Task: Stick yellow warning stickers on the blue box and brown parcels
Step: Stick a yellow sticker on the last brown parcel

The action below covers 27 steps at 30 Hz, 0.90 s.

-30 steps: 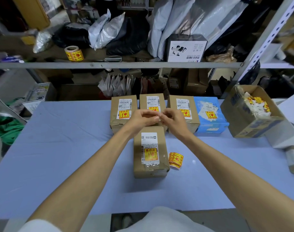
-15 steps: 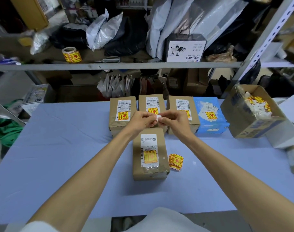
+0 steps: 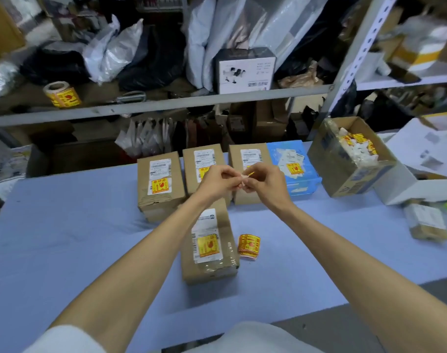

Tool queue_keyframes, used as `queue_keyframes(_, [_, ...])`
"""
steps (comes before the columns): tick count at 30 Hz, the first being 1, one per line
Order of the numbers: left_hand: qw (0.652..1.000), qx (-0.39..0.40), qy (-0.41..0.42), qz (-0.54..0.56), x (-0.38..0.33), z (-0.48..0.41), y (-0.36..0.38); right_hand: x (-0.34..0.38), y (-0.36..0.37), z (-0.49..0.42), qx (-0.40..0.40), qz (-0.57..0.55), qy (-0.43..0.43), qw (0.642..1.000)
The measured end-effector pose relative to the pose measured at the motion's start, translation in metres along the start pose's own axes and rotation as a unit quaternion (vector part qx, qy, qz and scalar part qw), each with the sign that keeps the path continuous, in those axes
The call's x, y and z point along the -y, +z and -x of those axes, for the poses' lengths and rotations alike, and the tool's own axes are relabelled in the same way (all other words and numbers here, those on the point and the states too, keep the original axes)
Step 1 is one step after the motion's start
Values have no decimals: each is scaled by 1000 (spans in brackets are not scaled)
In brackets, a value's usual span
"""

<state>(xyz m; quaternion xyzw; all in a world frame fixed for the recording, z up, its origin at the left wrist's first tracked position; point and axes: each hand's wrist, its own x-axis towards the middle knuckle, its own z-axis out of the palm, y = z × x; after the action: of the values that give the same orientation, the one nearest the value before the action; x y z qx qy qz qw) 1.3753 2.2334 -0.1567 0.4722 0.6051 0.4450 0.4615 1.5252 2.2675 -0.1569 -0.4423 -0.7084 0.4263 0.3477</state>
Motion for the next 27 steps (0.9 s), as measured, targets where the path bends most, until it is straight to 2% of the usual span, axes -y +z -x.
queue_keyframes(3, [997,-8,40,-69,-10,-21,30,-8,-30,-1,-30,-19,38,999])
queue_keyframes(6, [994,37,49,-94,-19,-41,63,-20,-63,3,-69,-56,53,995])
queue_keyframes(13, [966,139,104,-194,-45,-81,141,-53,-141,6,-152,22,93,984])
queue_keyframes(19, [884,174,166,-402,-73,-125,188,-80,-209,-8,-206,103,132,964])
queue_keyframes(23, [832,188,176,-491,-95,-161,214,-92,-244,-27,-217,149,141,954])
queue_keyframes(27, [808,177,182,-531,-112,-193,235,-101,-270,-57,-240,197,138,941])
